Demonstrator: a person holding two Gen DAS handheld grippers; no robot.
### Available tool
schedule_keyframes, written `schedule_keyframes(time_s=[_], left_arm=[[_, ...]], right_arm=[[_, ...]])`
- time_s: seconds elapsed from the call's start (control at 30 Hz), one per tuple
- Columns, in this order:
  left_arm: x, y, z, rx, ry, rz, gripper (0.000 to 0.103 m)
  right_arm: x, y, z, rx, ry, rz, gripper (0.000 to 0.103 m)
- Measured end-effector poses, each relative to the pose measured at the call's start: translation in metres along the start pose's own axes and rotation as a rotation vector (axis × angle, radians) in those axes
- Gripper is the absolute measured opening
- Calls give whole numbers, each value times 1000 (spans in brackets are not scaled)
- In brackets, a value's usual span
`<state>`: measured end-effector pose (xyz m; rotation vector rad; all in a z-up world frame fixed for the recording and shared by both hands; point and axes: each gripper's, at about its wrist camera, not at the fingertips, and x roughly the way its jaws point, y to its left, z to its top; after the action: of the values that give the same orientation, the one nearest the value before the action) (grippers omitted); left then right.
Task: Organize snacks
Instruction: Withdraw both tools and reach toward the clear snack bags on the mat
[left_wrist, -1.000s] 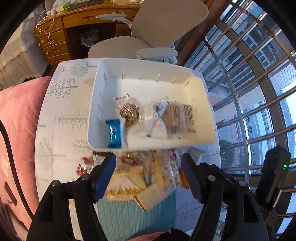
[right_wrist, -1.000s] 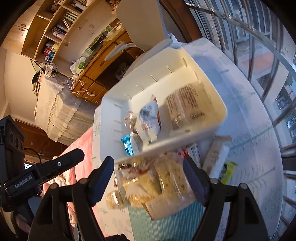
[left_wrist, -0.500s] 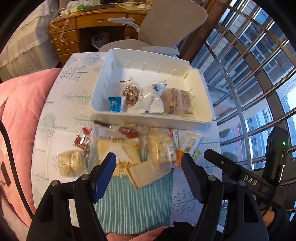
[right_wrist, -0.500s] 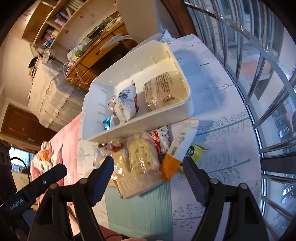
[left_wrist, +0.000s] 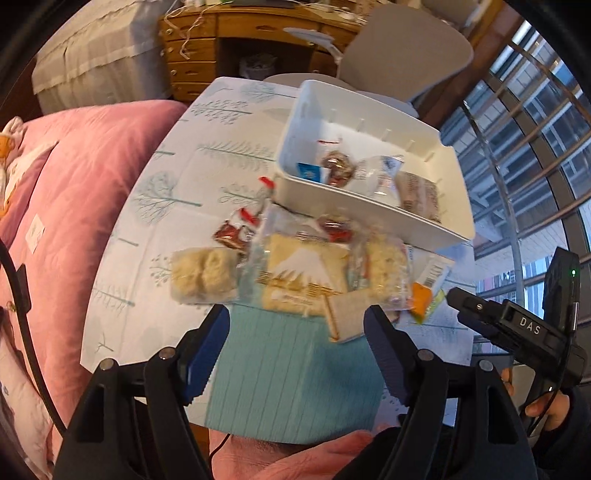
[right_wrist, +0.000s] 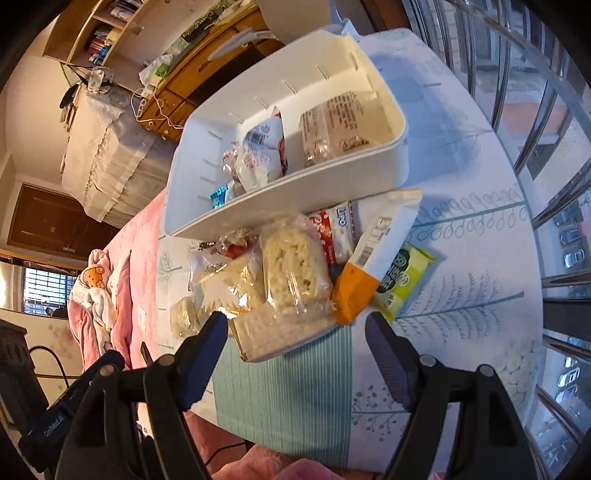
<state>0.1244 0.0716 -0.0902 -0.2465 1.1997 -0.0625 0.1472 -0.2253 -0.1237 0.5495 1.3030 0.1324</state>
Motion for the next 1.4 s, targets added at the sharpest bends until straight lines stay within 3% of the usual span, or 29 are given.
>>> schedule_keyframes(time_s=[0.33, 0.7, 1.0, 1.2, 1.4], left_arm=[[13, 61, 18, 37, 45, -28, 75], [34, 107, 52, 278, 131, -72, 78], [61, 113, 62, 494, 209, -122, 81], [78, 107, 57, 583, 250, -133, 88], [95, 99, 48, 659, 274, -118, 89]], right_arm=[[30, 17, -10, 139, 12, -14, 77], [52, 36, -45, 382, -52, -58, 77], [68, 54, -80, 510, -142, -66, 77], [77, 57, -101, 585, -156, -46, 77], [86, 53, -112, 663, -160, -18, 78]])
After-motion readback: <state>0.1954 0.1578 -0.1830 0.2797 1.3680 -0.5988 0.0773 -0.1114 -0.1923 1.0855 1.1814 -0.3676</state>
